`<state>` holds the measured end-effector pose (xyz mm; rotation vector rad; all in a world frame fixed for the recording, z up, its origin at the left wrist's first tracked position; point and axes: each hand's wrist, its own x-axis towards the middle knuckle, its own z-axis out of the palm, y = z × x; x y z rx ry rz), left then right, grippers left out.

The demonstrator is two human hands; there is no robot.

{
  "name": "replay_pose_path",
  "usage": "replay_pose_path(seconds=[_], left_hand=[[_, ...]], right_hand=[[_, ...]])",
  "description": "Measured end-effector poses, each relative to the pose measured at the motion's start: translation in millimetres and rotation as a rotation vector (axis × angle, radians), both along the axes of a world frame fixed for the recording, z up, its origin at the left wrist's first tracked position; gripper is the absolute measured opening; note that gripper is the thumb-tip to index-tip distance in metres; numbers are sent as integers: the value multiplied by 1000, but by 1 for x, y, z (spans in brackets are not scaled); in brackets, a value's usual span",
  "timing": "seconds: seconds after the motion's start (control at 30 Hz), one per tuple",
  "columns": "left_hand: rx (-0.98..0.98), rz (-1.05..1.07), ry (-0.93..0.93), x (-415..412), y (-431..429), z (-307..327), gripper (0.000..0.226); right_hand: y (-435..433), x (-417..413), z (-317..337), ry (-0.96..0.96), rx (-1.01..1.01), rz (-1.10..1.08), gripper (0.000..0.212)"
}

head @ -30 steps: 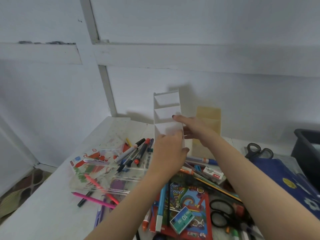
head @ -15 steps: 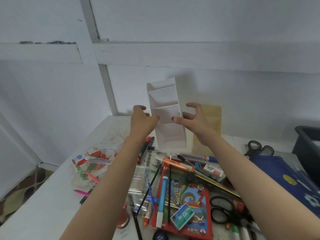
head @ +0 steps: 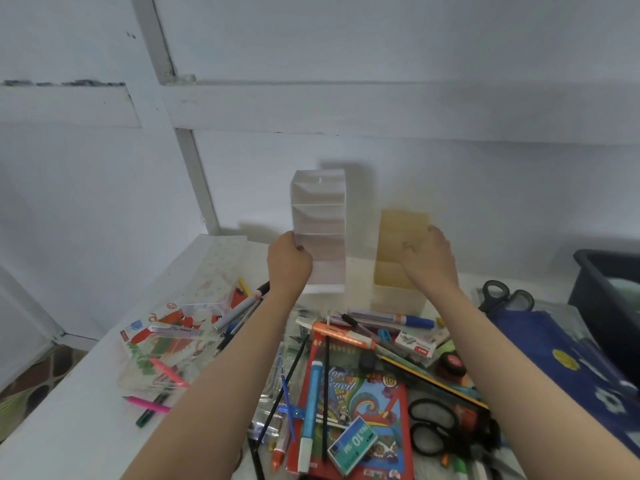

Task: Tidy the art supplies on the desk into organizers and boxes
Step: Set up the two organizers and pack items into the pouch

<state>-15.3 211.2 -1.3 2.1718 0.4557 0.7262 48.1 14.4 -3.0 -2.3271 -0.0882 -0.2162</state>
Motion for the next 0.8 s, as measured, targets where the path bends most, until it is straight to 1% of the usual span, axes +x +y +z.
replay_pose_path(seconds=[0.07, 0.13, 0.3, 0.53, 0.8], left_hand=[[18, -10, -8, 4, -1, -4, 42], [28, -37, 8, 9, 1, -9, 42], [33, -65, 16, 15, 5, -16, 40], [10, -80, -1, 11, 8, -24, 39], [26, -94, 17, 5, 9, -23, 38]], right_hand=[[-7, -1, -11, 120, 81, -11, 46], [-10, -1, -22, 173, 167, 10, 36], [-5, 1, -37, 113, 304, 10, 35], [7, 1, -41, 106, 360, 25, 35], [10, -4, -44, 100, 344, 40, 34]])
